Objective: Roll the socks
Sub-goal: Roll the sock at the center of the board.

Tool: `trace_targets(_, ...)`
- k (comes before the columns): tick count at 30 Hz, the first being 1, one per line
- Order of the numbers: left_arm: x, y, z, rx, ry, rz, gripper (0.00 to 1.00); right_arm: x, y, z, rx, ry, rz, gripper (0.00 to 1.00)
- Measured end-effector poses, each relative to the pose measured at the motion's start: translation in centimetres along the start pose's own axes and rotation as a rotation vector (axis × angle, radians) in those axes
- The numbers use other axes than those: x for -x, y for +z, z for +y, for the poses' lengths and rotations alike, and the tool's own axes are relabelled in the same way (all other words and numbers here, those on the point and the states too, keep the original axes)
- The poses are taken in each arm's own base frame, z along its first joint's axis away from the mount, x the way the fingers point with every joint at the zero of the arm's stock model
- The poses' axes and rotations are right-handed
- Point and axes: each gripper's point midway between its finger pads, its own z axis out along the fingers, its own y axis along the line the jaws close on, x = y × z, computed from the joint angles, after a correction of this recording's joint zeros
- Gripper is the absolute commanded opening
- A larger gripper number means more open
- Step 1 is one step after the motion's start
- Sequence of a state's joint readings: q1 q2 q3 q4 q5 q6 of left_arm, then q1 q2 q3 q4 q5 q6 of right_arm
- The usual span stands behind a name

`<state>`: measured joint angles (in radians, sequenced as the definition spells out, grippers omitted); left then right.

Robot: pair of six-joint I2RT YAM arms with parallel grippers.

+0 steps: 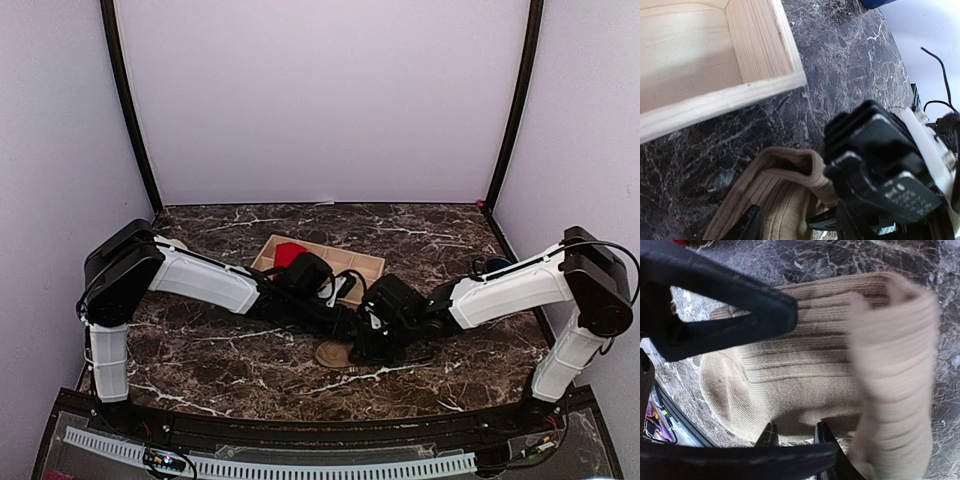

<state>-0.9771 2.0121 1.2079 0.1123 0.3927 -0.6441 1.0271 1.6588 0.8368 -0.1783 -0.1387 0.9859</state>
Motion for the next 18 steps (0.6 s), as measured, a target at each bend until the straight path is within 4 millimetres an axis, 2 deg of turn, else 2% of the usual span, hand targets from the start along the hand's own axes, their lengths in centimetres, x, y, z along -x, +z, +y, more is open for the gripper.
trace_targets(5,0.2,0.3,0.5,0.013,-0.016,-0.005,0.52,0.0,0.2,0.0,0.007,0.003,0.000,0.24)
trace_targets(7,0.4,0.4,0.5,0.016,-0.021,-0.009,0.47,0.0,0.4,0.1,0.010,0.003,0.003,0.24)
trace_targets(8,0.5,0.4,0.5,0.017,-0.022,-0.011,0.43,0.0,0.4,0.1,0.012,0.004,0.003,0.24)
trace_targets(12,0.9,0.5,0.6,0.026,-0.027,-0.016,0.16,-0.1,0.4,0.2,0.019,0.006,0.009,0.23)
trace_targets(18,0.2,1.3,1.7,0.058,-0.036,0.012,0.00,-0.1,-0.3,0.3,0.019,0.015,0.003,0.24)
